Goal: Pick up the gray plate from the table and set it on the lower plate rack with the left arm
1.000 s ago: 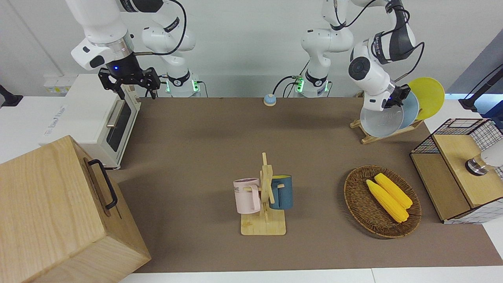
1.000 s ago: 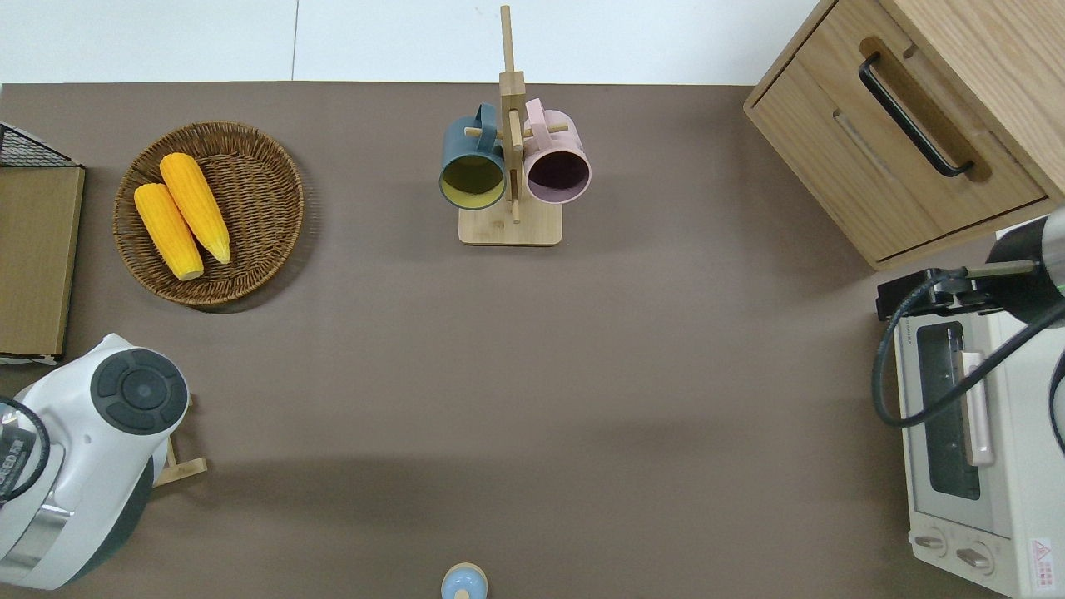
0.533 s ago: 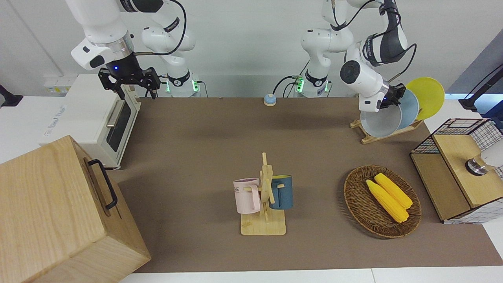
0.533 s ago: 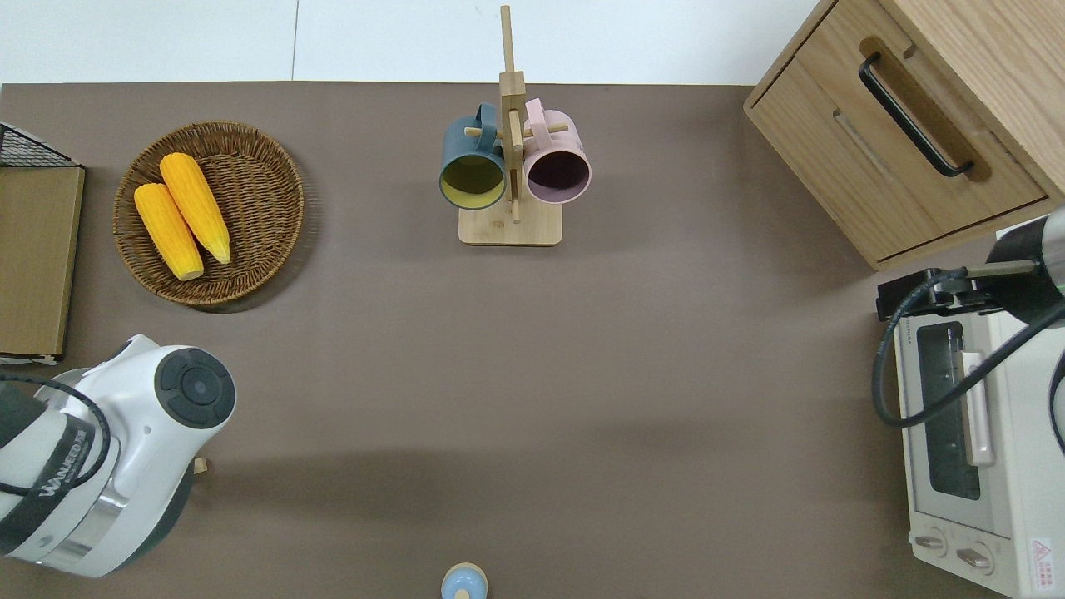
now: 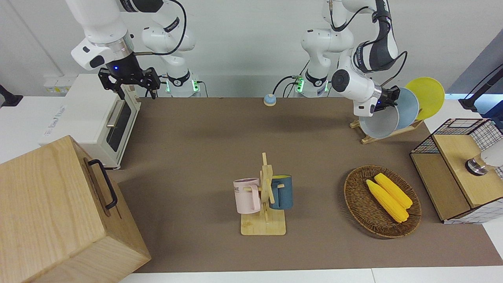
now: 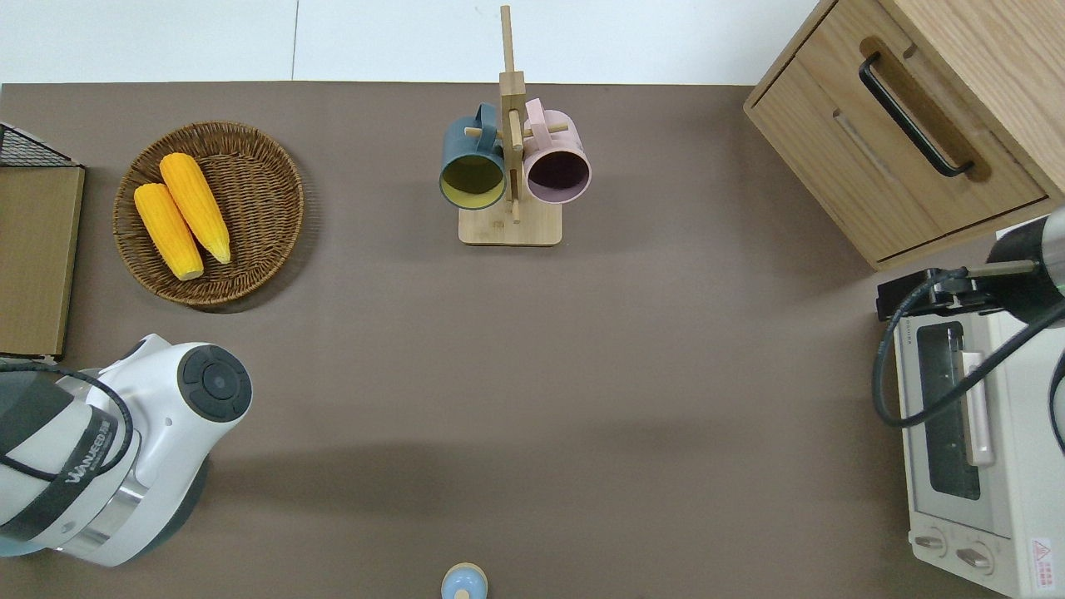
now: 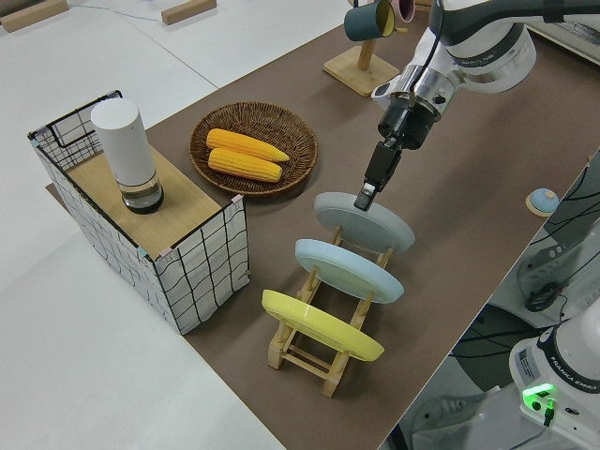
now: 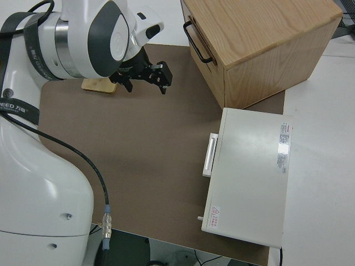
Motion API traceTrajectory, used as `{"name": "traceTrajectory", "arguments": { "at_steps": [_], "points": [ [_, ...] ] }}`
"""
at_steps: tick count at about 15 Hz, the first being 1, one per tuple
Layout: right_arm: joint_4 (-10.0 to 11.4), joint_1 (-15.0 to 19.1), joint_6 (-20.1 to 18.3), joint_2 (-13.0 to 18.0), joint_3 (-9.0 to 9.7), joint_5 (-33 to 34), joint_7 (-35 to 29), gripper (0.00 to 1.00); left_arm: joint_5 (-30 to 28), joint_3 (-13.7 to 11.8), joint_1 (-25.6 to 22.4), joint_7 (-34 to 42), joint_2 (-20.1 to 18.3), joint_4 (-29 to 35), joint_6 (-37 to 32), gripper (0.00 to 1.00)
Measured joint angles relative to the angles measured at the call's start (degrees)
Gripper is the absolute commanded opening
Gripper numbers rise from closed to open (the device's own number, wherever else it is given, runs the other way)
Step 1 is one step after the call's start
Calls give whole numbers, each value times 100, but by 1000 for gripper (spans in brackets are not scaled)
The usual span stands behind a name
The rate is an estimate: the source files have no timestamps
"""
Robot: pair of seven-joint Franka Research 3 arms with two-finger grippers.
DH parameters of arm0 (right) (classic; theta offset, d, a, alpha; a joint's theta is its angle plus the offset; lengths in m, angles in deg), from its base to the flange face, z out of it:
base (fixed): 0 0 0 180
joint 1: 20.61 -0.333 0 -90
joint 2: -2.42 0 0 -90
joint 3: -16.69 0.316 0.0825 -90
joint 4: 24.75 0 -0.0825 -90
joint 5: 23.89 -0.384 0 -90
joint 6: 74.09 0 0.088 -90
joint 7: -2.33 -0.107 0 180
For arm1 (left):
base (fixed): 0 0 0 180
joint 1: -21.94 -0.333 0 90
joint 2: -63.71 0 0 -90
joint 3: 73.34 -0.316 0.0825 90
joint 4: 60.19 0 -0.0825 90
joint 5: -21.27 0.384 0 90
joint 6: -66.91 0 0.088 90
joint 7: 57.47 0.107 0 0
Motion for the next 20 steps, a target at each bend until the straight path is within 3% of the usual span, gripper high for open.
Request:
{"name": "traceTrajectory", "arguments": {
  "at_steps": [1, 14, 20],
  "points": [
    [0, 0, 0, 0, 0, 0, 0, 983, 0, -4, -1, -2, 5, 4, 0, 995],
    [0, 0, 0, 0, 0, 0, 0, 983, -16, 23, 12, 7, 34, -150, 5, 1000],
    [0, 0, 0, 0, 0, 0, 0, 983, -583, 27, 51, 265, 22, -744, -33, 1000]
  ]
}}
